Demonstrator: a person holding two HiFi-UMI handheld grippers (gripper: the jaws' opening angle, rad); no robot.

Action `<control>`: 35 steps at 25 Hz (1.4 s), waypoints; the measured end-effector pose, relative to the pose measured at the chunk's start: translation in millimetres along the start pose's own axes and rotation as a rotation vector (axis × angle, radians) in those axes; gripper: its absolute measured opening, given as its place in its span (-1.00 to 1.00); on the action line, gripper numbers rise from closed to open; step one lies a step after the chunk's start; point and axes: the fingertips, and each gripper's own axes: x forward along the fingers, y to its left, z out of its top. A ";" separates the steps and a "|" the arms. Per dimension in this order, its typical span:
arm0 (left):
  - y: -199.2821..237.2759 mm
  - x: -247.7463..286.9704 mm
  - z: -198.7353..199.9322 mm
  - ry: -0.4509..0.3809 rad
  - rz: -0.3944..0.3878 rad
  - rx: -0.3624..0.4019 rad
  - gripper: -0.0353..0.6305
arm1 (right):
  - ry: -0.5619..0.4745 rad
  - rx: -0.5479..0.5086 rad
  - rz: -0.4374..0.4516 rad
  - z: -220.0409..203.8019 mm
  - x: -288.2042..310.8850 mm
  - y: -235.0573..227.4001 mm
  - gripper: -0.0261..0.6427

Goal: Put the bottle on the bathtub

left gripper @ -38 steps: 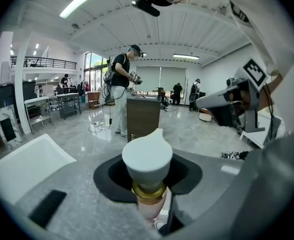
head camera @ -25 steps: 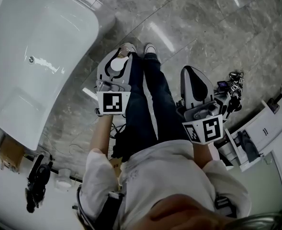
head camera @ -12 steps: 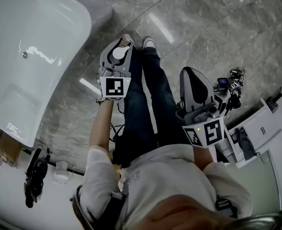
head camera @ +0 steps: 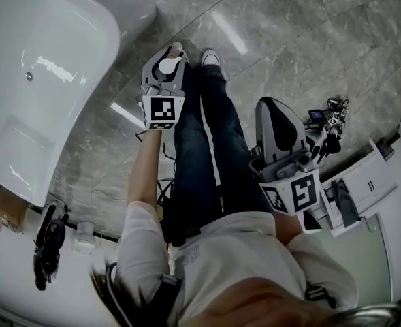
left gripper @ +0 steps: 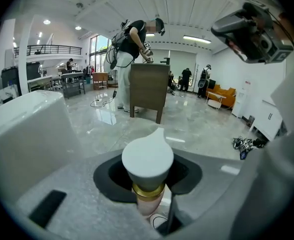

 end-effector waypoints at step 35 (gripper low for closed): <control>70.5 117.9 -162.5 0.170 0.163 -0.212 -0.53 | 0.019 -0.038 -0.042 -50.4 60.3 -19.0 -0.89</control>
